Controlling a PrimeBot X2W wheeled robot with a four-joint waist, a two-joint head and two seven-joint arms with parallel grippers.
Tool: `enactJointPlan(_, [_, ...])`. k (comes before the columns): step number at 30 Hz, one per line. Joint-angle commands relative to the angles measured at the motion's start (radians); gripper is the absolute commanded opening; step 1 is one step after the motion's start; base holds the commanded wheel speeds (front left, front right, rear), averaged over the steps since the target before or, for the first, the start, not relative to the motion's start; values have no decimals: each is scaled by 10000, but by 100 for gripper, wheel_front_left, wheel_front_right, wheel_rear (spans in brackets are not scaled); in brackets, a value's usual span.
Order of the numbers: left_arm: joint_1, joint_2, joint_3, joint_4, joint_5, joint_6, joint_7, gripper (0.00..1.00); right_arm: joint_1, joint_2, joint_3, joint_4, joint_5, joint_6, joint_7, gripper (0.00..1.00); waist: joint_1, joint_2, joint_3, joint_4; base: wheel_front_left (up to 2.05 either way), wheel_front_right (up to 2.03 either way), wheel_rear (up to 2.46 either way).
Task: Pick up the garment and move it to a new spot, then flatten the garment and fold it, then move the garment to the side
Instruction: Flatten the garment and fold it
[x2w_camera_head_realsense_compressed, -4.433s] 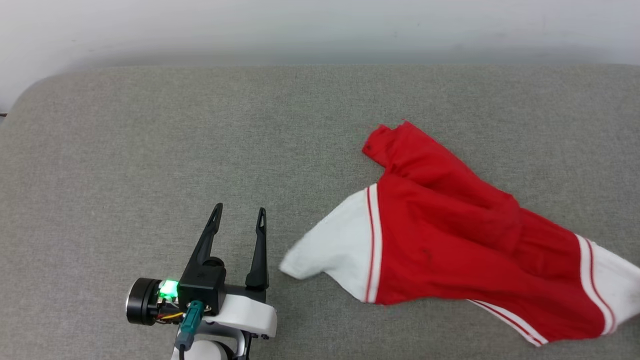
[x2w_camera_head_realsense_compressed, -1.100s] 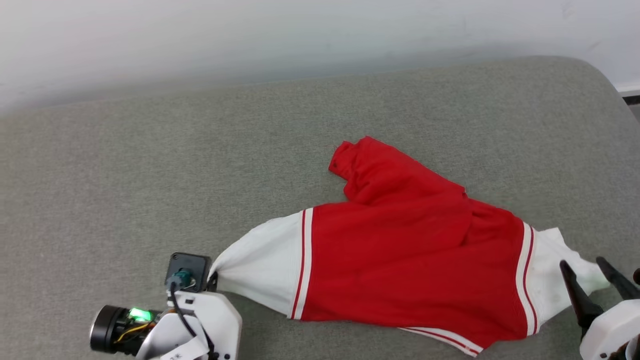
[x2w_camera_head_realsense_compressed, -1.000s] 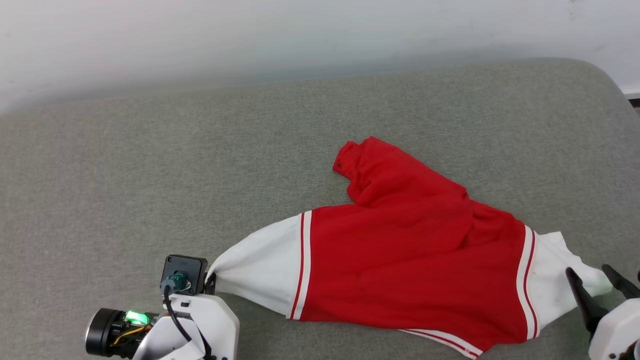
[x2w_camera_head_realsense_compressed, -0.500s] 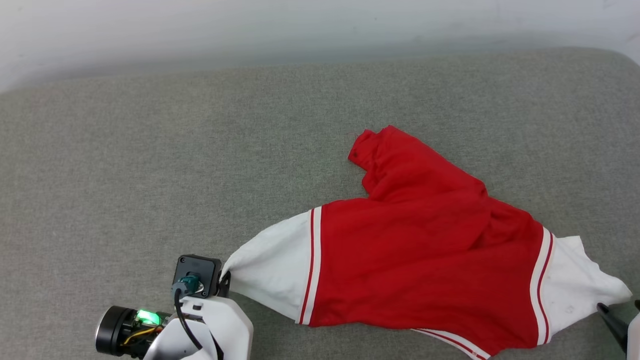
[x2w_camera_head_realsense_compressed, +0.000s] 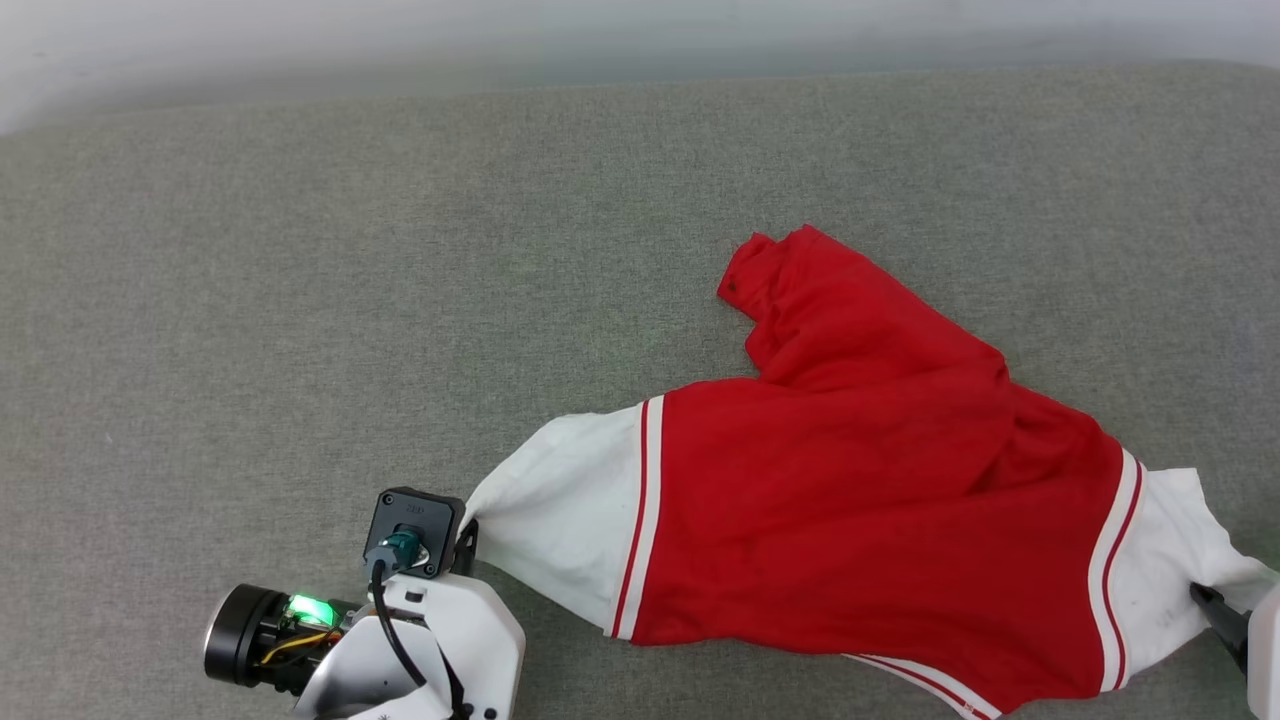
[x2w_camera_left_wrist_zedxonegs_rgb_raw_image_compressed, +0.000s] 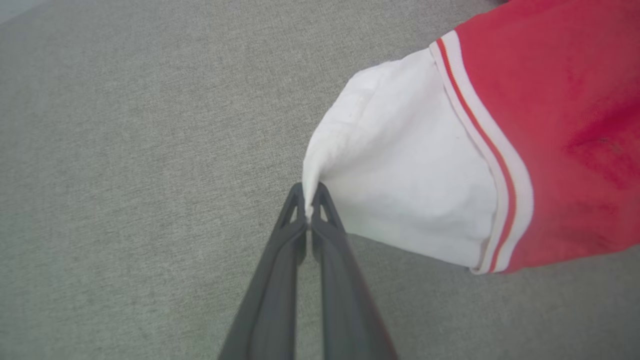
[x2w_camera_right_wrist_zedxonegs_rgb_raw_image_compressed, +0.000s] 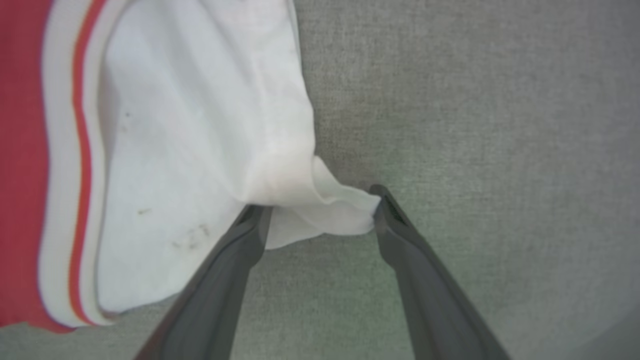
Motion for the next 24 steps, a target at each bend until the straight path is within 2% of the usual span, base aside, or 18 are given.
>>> enactJointPlan(1, [-165, 44, -8, -76, 38, 22, 14, 0, -68, 24, 118, 269, -58, -14, 60, 100, 0, 0, 54, 36, 0, 0, 0])
enactJointPlan(8, [-241, 117, -70, -171, 114, 72, 158, 0, -181, 283, 562, 1106, 444, -14, 280, 100, 0, 0, 227, 69, 0, 0, 0])
enactJointPlan(9, [-256, 131, -84, -177, 127, 70, 179, 0, -166, 327, 643, 1231, 591, -14, 336, 48, 0, 0, 235, 69, 0, 0, 0])
enactJointPlan(10, [-276, 133, -96, -181, 133, 70, 198, 0, -158, 319, 718, 1332, 657, -13, 304, 20, 0, 0, 231, 69, 0, 0, 0])
enactJointPlan(11, [-299, 130, -102, -176, 126, 73, 202, 0, -157, 287, 784, 1424, 713, -13, 234, 0, 0, 0, 209, 66, 0, 0, 0])
enactJointPlan(16, [-263, 154, -41, -181, -27, 76, 43, 0, -289, 63, 883, 1476, 922, -14, -112, 0, 0, 0, -131, -26, 0, 0, 0])
enactJointPlan(18, [-209, 76, -10, -221, -232, 20, -75, 0, -387, -92, 825, 1245, 1048, -14, -293, 0, 0, 0, -349, -65, 0, 0, 0])
enactJointPlan(24, [-509, 385, 237, -507, -473, -194, -287, 0, -779, -676, 502, 122, 1421, -14, -652, 0, 0, 0, -1071, -215, 0, 0, 0])
